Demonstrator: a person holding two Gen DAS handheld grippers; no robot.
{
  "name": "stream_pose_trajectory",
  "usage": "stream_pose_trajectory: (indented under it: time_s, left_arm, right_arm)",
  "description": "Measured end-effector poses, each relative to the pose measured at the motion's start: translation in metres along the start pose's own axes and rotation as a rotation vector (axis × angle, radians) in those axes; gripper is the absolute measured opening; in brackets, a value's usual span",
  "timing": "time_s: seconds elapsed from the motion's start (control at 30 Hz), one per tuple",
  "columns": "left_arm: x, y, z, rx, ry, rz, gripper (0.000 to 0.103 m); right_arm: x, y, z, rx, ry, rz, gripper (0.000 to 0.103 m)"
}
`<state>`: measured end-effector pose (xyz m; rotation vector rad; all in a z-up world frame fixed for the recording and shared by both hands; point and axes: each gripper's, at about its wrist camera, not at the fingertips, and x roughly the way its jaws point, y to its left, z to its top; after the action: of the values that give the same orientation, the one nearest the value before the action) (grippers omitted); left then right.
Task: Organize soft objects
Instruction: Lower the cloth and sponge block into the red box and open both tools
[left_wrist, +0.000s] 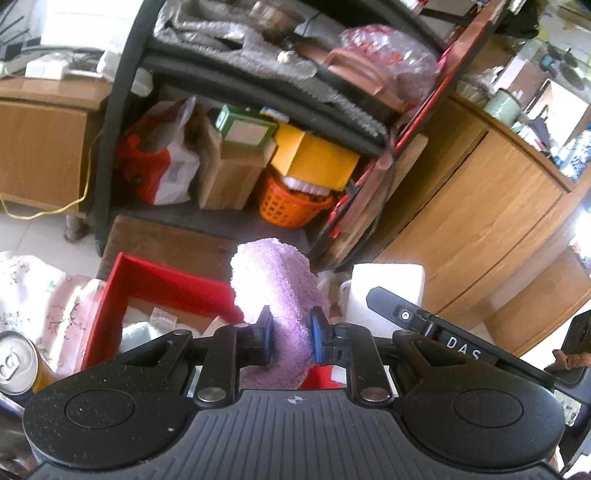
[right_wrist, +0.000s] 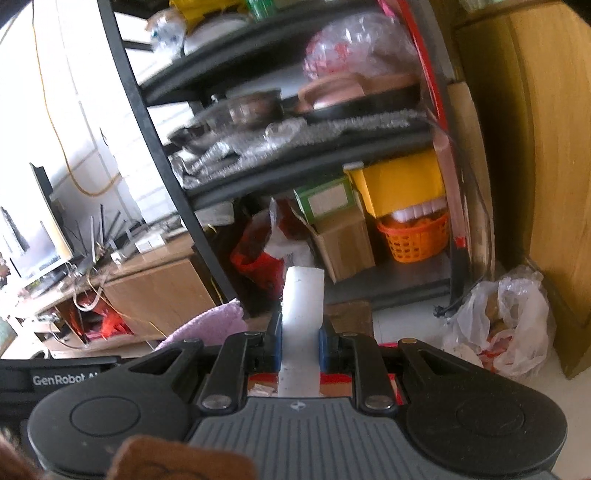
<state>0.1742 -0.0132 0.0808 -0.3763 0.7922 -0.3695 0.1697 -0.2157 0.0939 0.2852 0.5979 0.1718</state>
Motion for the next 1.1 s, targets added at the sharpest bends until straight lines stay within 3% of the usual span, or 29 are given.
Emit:
stream_pose_trajectory:
  time_s: [0.17, 0.3, 0.37, 0.5, 0.83, 1.1]
  left_arm:
    - [0.014, 0.011, -0.002, -0.011, 0.021, 0.037, 0.020]
    - [0.020, 0.014, -0.005, -0.004, 0.031, 0.052, 0.038]
    - [0.022, 0.014, -0.007, -0.003, 0.030, 0.063, 0.050]
    - [0.021, 0.015, -0.007, -0.006, 0.028, 0.073, 0.058]
    - [0.000, 0.002, -0.012, 0.019, 0.030, 0.088, 0.062]
    - [-0.011, -0.007, -0.024, 0.057, 0.026, 0.162, 0.062]
  right_arm:
    - [0.025, -0.008, -0.012, 0.008, 0.061, -0.020, 0.000]
    - [0.041, -0.012, -0.022, 0.024, 0.127, -0.009, 0.000]
    - [0.047, -0.012, -0.026, 0.023, 0.144, -0.023, 0.014]
    - [0.047, -0.013, -0.027, 0.022, 0.141, -0.048, 0.024]
    - [0.025, -0.011, -0.023, 0.037, 0.138, -0.041, 0.028]
    - [0.007, -0.005, -0.026, 0.004, 0.145, -0.062, 0.029]
